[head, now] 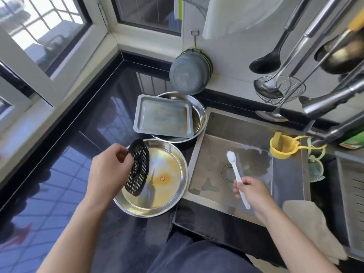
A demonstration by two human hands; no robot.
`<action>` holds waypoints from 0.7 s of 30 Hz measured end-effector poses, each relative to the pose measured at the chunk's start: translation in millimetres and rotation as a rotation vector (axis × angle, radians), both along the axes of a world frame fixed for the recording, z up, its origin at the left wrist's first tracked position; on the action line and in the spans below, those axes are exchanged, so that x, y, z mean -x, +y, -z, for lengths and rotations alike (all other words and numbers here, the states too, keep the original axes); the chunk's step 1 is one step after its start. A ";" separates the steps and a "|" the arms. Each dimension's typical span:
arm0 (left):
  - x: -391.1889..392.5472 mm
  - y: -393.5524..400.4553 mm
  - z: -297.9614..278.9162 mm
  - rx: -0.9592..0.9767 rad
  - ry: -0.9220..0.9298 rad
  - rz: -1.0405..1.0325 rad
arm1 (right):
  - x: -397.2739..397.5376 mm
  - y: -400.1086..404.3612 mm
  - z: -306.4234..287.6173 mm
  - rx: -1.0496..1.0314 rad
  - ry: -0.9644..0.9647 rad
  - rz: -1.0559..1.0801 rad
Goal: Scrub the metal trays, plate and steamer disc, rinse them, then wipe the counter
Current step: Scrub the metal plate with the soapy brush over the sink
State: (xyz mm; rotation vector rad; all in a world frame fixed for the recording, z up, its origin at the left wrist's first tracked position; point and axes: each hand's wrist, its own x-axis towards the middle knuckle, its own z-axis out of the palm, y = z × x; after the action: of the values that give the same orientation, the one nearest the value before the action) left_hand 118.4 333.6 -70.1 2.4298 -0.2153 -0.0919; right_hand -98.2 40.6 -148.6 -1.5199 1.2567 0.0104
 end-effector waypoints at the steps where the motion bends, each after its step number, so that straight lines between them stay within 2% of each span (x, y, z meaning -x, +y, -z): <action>1: -0.9 -2.0 -2.3 -0.023 -0.073 0.054 | 1.2 0.5 -0.3 -0.002 -0.002 0.002; 4: -2.1 -11.1 2.2 -0.192 -0.292 0.187 | 4.6 2.5 -1.6 -0.009 -0.009 0.005; 7: -1.3 -17.9 11.9 -0.278 -0.290 0.165 | 9.4 5.9 -1.0 -0.028 -0.016 0.007; 11: -10.7 -19.6 15.7 -0.053 -0.011 -0.098 | 21.5 4.8 -3.9 -0.028 -0.024 0.027; 16: -54.9 -33.2 48.3 0.609 0.508 -0.357 | 33.9 2.0 -12.8 -0.012 -0.025 0.072; 18: -76.1 -49.6 62.2 0.675 0.579 -0.336 | 37.1 2.5 -16.7 -0.006 -0.023 0.075; 21: -103.4 -83.8 67.7 0.579 0.504 -0.257 | 40.8 5.2 -21.7 0.000 -0.005 0.055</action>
State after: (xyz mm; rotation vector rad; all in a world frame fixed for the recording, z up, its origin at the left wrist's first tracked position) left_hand 221.7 249.9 -137.8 1.7702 0.2661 -0.4524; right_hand -139.0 45.8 -126.9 -1.4838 1.2945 -0.0295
